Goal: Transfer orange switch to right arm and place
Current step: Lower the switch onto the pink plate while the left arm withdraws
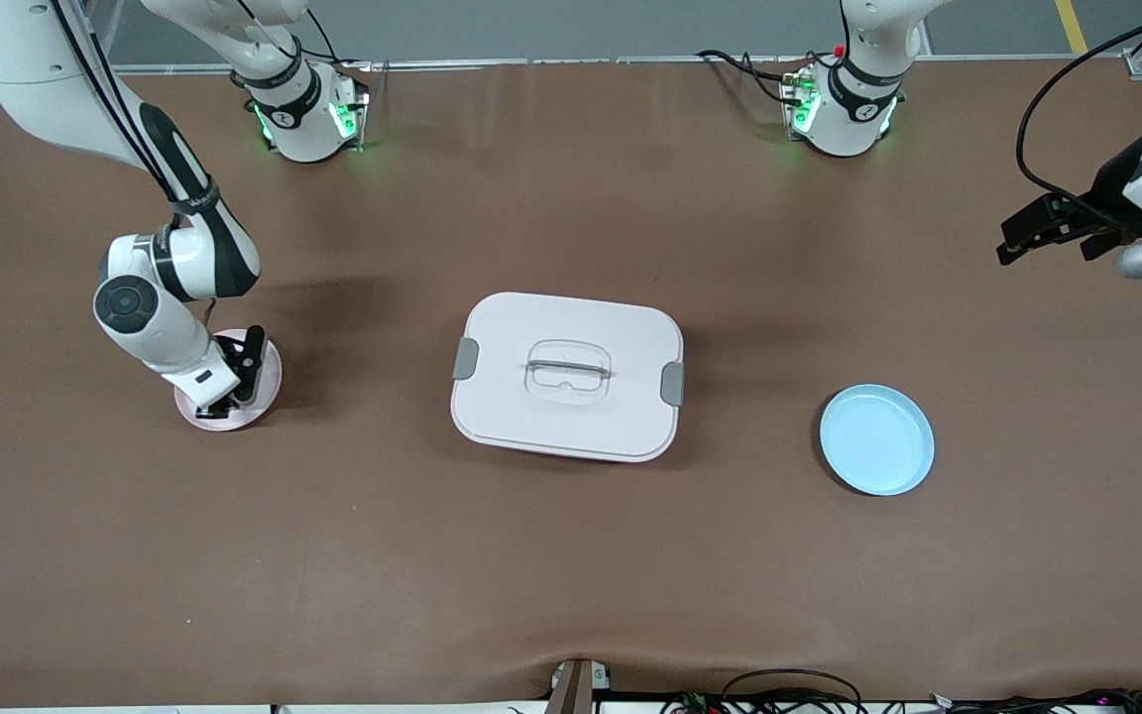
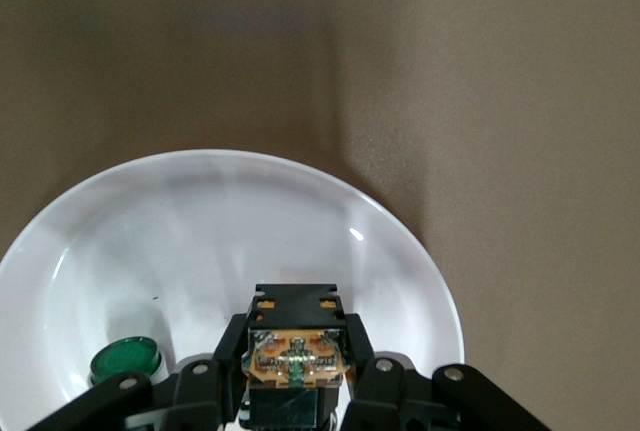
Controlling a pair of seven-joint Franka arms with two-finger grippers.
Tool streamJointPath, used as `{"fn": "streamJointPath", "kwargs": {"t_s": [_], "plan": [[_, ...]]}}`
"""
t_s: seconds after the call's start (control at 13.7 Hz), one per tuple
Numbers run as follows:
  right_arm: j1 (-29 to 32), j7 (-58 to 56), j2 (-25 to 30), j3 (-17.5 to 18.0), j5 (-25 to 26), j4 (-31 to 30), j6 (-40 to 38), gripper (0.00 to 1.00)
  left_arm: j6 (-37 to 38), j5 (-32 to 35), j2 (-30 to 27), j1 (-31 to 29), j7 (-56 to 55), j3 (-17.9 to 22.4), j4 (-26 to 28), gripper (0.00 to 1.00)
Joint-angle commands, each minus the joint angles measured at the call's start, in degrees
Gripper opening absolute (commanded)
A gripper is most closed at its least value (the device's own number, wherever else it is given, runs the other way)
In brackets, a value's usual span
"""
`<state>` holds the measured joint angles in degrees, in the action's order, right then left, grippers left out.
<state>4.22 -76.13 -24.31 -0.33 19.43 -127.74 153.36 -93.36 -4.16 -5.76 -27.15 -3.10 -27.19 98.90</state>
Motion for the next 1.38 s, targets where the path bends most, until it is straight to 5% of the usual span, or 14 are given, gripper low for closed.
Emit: {"fn": "streamJointPath", "kwargs": {"t_s": [0.0, 0.07, 0.15, 0.58, 0.8, 1.09, 1.31], "plan": [[0.8, 0.2, -0.2, 0.5, 1.0, -0.1, 0.8, 0.0, -0.3, -1.0, 0.6, -0.4, 1.3, 0.1, -1.3, 1.0], [0.6, 0.6, -0.2, 0.5, 1.0, -0.1, 0.8, 0.0, -0.4, -1.0, 0.9, -0.4, 1.3, 0.1, -1.8, 1.0], [0.5, 0.6, -0.2, 0.5, 1.0, 0.0, 0.8, 0.99, -0.4, -1.0, 1.3, -0.4, 1.2, 0.1, -2.4, 1.0], [0.7, 1.8, 0.2, 0.7, 0.6, 0.9, -1.0, 1.0, -0.2, -1.0, 2.2, 0.1, 0.6, 0.1, -3.5, 1.0], [0.3, 3.5, 0.4, 0.9, -5.7, 3.5, -8.8, 1.0, -0.1, -0.9, 2.2, 1.5, 0.4, 0.6, -3.5, 1.0], [0.2, 6.9, 0.4, 0.8, -14.1, 8.6, -20.4, 1.0, 0.2, -0.9, 2.2, 14.3, 0.2, 13.7, -3.4, 1.0], [-1.0, 20.3, 1.5, 0.8, -15.0, 13.2, -30.6, 1.0, 0.4, -0.9, 2.2, 21.1, 0.0, 20.0, -3.2, 1.0]]}}
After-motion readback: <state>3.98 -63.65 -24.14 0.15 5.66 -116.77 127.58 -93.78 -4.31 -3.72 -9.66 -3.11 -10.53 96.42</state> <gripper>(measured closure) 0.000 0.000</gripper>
